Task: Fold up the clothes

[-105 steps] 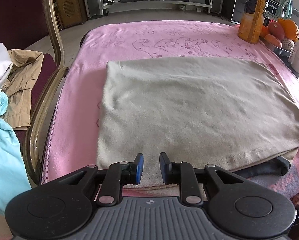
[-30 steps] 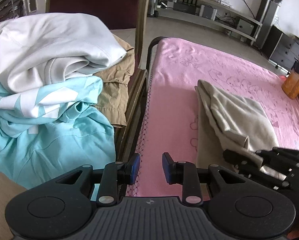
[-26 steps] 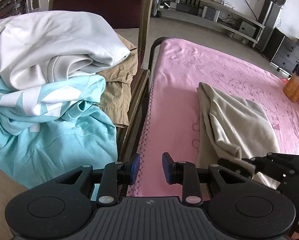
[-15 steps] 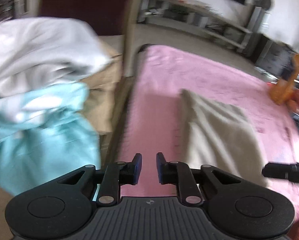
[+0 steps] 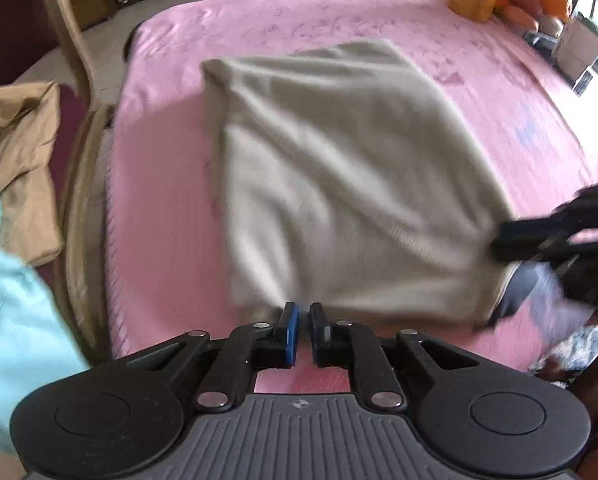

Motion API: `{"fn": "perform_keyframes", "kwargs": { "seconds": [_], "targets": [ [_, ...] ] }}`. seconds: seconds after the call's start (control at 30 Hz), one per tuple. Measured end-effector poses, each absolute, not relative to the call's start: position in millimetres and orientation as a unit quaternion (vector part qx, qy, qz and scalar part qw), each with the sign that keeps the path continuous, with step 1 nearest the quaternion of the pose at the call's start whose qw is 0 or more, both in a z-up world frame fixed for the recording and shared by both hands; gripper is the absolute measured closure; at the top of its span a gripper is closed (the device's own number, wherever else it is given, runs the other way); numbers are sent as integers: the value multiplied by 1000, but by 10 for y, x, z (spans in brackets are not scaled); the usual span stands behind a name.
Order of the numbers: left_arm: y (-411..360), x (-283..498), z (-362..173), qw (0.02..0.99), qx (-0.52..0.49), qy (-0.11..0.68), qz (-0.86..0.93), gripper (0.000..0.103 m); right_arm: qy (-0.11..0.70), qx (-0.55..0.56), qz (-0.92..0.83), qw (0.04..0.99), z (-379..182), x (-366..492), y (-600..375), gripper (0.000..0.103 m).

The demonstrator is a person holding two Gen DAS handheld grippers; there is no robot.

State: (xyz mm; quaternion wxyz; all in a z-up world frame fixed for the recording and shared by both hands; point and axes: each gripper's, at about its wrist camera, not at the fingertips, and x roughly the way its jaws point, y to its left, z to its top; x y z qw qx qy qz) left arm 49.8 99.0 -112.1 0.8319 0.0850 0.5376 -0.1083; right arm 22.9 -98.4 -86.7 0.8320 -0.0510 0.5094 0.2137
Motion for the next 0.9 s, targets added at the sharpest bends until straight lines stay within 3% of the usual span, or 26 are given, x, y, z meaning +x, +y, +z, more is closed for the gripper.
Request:
{"fn": "perform_keyframes", "kwargs": {
  "seconds": [0.23, 0.37, 0.43, 0.47, 0.53, 0.6, 0.9],
  "targets": [
    [1423, 251, -746, 891, -45, 434, -129, 94, 498, 23, 188, 846, -532, 129, -1478, 89],
    [1108, 440, -810, 886, -10, 440, -147, 94, 494, 86, 223, 836, -555, 245, -1417, 90],
    [918, 501, -877, 873, 32, 460, -160, 91, 504, 76, 239, 826, -695, 269, -1242, 90],
    [821, 509, -979, 859, 61, 483, -158, 84, 513, 65, 239, 822, -783, 271, -1164, 90],
    [653, 512, -1147, 833, 114, 518, -155, 84, 532, 34, 226, 816, -941, 243, -1066, 90],
    [656, 436, -1081, 836, 127, 506, -167, 85, 544, 13, 224, 809, -948, 198, -1049, 90],
    [981, 527, -471, 903, 17, 391, -175, 84, 451, -5, 216, 866, 3, 430, -1379, 89]
  ]
}}
